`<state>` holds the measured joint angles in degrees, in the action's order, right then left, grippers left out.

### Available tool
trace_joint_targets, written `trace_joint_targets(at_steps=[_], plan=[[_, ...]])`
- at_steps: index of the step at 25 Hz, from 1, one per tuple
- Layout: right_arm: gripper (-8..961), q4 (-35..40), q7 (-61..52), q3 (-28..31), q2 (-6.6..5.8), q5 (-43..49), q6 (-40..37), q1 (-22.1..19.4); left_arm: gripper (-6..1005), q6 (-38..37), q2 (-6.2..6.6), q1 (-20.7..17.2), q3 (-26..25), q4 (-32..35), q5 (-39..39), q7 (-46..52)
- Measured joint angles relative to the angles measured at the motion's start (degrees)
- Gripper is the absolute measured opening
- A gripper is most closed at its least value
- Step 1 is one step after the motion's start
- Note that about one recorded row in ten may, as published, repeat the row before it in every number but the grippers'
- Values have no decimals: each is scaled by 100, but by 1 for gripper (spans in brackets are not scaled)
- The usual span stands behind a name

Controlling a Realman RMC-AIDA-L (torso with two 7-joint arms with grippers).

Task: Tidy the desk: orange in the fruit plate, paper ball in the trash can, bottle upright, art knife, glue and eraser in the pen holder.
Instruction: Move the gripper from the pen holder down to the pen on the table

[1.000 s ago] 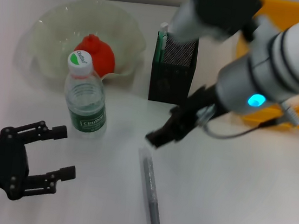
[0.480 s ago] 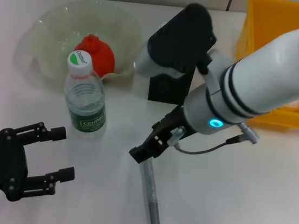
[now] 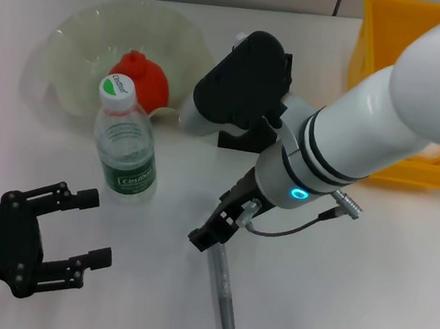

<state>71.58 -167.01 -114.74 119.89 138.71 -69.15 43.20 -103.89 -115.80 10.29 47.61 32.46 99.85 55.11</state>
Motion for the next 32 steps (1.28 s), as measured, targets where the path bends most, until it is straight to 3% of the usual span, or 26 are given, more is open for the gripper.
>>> trace_joint_targets(at_steps=[9,14,22,32], plan=[[738,-196,-41,-110,0,-11,31,144,783,-6,0,-2,-22,8,-1,0],[564,-299,-53,-112,0,-11,12,197,783,-18,2,-1,-29,10,-1,0],[447,-466,-155,-22,0,-353,-57,201,783,-25,14,11,-41,30,-1,0],[418,-522,-206,-20,0,-381,-176,212,783,-26,6,37,-40,33,0,42]])
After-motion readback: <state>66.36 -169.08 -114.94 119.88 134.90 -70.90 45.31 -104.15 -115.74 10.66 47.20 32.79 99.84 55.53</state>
